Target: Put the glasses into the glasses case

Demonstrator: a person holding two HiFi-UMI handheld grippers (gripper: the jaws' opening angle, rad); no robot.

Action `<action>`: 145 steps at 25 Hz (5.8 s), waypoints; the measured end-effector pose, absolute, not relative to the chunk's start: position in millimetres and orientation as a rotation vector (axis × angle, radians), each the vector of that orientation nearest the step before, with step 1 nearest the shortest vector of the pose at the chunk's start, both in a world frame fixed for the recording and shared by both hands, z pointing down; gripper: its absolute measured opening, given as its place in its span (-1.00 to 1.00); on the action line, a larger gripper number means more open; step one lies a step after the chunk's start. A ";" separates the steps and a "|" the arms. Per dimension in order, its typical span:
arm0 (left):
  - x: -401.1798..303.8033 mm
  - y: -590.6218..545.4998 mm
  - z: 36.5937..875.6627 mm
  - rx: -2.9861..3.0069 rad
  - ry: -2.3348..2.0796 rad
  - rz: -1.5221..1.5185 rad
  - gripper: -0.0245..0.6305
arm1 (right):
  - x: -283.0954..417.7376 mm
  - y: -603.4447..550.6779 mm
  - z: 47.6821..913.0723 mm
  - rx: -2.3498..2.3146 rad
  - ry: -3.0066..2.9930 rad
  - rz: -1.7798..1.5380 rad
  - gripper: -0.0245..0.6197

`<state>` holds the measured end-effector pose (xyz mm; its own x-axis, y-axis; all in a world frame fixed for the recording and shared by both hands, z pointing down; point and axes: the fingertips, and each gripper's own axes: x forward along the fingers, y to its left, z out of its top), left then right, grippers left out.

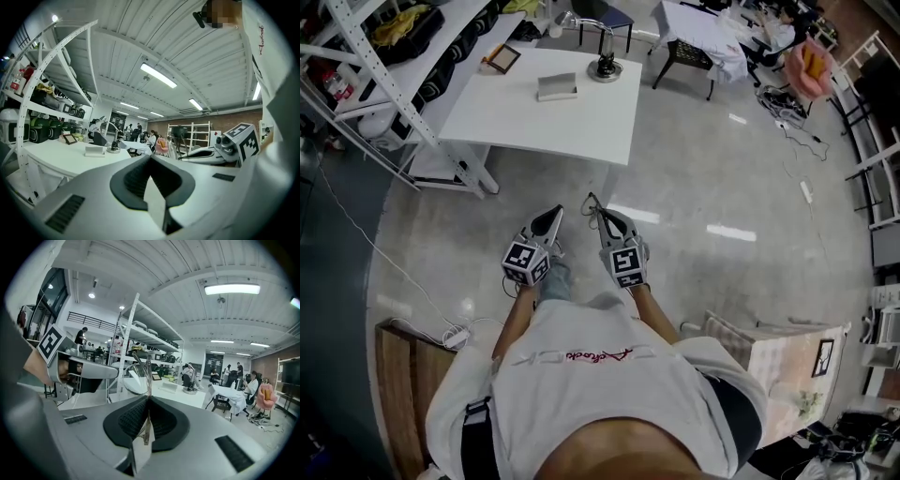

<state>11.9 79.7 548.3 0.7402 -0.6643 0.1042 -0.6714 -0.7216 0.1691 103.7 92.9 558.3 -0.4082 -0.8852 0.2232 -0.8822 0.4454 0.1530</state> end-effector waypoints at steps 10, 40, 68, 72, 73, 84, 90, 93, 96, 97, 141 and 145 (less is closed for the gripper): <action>-7.3 -14.8 540.9 2.743 -1.050 0.035 -0.90 | 80.0 -3.5 553.3 1.508 -2.420 -0.012 -0.91; -33.3 -235.4 551.8 2.734 -0.894 0.091 -0.90 | 52.6 -219.4 567.5 1.588 -2.325 0.091 -0.91; -38.5 -408.1 603.6 2.595 -0.974 0.210 -0.90 | 59.4 -397.2 641.0 1.404 -2.314 0.280 -0.91; -45.2 -410.6 618.9 2.552 -0.985 0.219 -0.90 | 55.5 -404.7 658.5 1.342 -2.301 0.316 -0.91; -46.4 -410.9 621.5 2.542 -0.987 0.221 -0.90 | 54.5 -407.3 662.0 1.321 -2.298 0.316 -0.91; -61.0 -410.9 630.7 2.498 -1.020 0.216 -0.90 | 41.2 -454.6 696.8 0.960 -2.226 0.080 -0.91; -68.4 -410.6 632.7 2.484 -1.038 0.218 -0.90 | 34.3 -474.4 705.8 0.802 -2.170 -0.071 -0.91; -69.6 -411.3 632.7 2.482 -1.042 0.221 -0.90 | 33.1 -484.8 709.7 0.739 -2.140 -0.131 -0.91; -70.5 -410.4 633.4 2.476 -1.043 0.218 -0.90 | 32.9 -494.0 713.9 0.689 -2.105 -0.196 -0.91; -70.8 -409.9 633.7 2.474 -1.044 0.216 -0.90 | 32.6 -496.5 714.4 0.669 -2.085 -0.237 -0.91; -76.5 -408.4 628.7 2.475 -1.062 0.196 -0.90 | 20.6 -490.0 755.9 0.362 -1.863 -0.349 -0.57; -71.3 -407.7 624.2 2.498 -1.043 0.190 -0.90 | 21.9 -488.8 745.1 0.396 -1.869 -0.373 -0.56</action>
<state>-71.3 -407.7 624.2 0.7086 -0.6466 0.2823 -0.7046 -0.6279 0.3306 21.9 -488.8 745.1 -0.3102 -0.4451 0.8400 -0.0890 0.8933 0.4405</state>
